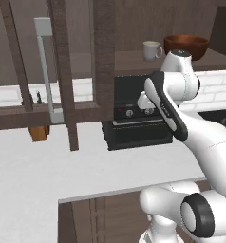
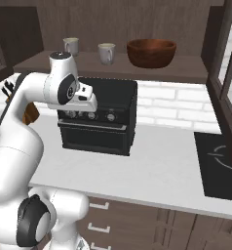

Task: Gather all objects into one cabinet and sort the glasses and bowls to opposite sides.

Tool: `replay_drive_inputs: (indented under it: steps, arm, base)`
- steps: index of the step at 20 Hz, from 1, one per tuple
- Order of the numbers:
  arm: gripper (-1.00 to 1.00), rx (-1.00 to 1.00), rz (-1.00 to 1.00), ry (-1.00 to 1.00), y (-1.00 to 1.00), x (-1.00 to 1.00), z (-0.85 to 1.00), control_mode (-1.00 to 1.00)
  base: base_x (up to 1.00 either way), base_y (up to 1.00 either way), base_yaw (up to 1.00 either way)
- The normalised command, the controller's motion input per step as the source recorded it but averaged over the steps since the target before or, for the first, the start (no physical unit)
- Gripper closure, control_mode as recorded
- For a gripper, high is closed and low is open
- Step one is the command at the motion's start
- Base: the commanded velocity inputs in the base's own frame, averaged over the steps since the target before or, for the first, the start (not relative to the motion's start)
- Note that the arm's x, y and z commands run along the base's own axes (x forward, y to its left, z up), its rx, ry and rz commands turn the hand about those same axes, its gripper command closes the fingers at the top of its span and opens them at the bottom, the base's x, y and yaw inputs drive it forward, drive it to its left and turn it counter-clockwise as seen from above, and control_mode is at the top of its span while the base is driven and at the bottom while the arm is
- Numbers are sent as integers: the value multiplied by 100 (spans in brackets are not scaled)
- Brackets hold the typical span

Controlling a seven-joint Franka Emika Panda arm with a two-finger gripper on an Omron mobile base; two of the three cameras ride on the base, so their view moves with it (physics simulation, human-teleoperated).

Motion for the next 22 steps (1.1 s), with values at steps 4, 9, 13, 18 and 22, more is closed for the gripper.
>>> replay_drive_inputs:
  steps: [4,9,13,18,22]
  arm:
    - [-100,0,0,0,0,0,0,100]
    - [-100,0,0,0,0,0,0,100]
    - [-100,0,0,0,0,0,0,100]
    - [-100,0,0,0,0,0,0,100]
    - [-100,0,0,0,0,0,0,100]
  base:
    - [0,0,0]
    - [0,0,0]
    - [-14,-16,0]
    - [-49,-64,5]
    - [-53,-77,15]
